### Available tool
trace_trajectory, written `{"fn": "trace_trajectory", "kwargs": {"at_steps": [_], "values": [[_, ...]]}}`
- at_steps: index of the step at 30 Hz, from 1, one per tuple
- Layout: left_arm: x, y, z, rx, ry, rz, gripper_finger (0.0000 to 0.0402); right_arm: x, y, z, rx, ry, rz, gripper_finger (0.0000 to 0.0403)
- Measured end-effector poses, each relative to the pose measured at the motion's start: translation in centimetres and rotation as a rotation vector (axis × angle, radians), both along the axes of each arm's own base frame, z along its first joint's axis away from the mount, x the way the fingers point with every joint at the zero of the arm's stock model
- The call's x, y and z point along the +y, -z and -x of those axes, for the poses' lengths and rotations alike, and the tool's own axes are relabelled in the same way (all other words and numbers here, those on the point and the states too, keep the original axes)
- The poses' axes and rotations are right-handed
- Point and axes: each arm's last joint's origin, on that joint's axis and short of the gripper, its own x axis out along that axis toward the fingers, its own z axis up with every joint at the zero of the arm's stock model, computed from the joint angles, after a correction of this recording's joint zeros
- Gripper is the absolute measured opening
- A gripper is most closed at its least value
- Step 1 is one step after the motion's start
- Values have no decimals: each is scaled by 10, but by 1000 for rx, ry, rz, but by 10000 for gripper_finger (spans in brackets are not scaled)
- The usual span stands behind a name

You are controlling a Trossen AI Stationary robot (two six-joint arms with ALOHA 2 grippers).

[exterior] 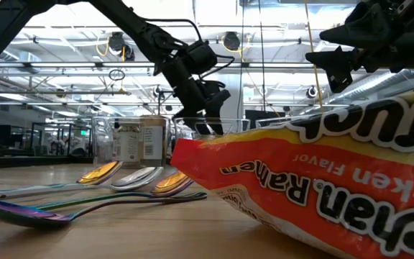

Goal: Pick & Place Food Item
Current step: Put the yellow noodle pack into the middle transparent bin

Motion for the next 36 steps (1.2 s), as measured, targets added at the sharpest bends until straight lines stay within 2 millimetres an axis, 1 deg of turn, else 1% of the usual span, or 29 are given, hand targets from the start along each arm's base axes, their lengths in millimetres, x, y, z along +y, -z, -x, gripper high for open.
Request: {"fn": "trace_trajectory", "kwargs": {"at_steps": [6, 11, 14, 15, 21, 29, 32, 36], "values": [[0, 8, -2, 16, 11, 8, 140, 0, 0, 0, -3, 0, 0, 196], [1, 8, -2, 17, -5, -13, 73, 0, 0, 0, -4, 0, -1, 196], [2, 4, -3, -5, -6, -23, 24, 0, 0, 0, -4, 0, -1, 196], [2, 2, -3, -20, -5, -26, 12, 0, 0, 0, -4, 0, -1, 196], [3, -5, -5, -93, -22, -6, 4, 0, 0, 0, -2, 0, -1, 196], [4, -14, -3, -129, -43, 5, 4, 0, 0, 0, 0, -2, 0, 196], [3, -22, -2, -158, -45, -5, 3, 0, 0, 0, 1, -3, 0, 196], [4, -36, -5, -261, -32, -15, 3, 0, 0, 0, 1, -3, 0, 196]]}}
